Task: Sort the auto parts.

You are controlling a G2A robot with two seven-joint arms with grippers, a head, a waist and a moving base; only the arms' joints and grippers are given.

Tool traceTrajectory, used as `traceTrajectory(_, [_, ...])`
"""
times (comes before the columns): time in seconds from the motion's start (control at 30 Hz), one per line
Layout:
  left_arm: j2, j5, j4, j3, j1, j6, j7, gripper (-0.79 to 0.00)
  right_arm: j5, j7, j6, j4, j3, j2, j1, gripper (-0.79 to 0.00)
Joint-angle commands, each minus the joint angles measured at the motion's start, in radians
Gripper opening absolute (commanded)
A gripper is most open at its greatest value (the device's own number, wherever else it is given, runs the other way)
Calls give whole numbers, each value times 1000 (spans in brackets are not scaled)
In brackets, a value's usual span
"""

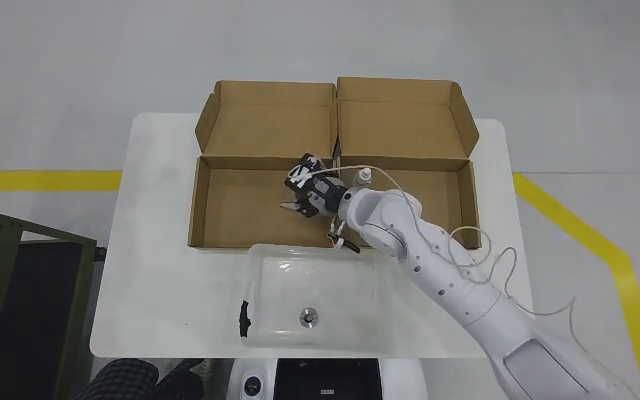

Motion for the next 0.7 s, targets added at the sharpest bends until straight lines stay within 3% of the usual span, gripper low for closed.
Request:
traceTrajectory(0.0, [0, 0, 0, 0, 0, 0, 0, 0, -4, 9, -21, -49, 20, 8, -25, 0])
traceTrajectory(0.67, [0, 0, 0, 0, 0, 0, 0, 0, -143, 69, -250, -496, 154, 95, -367, 0])
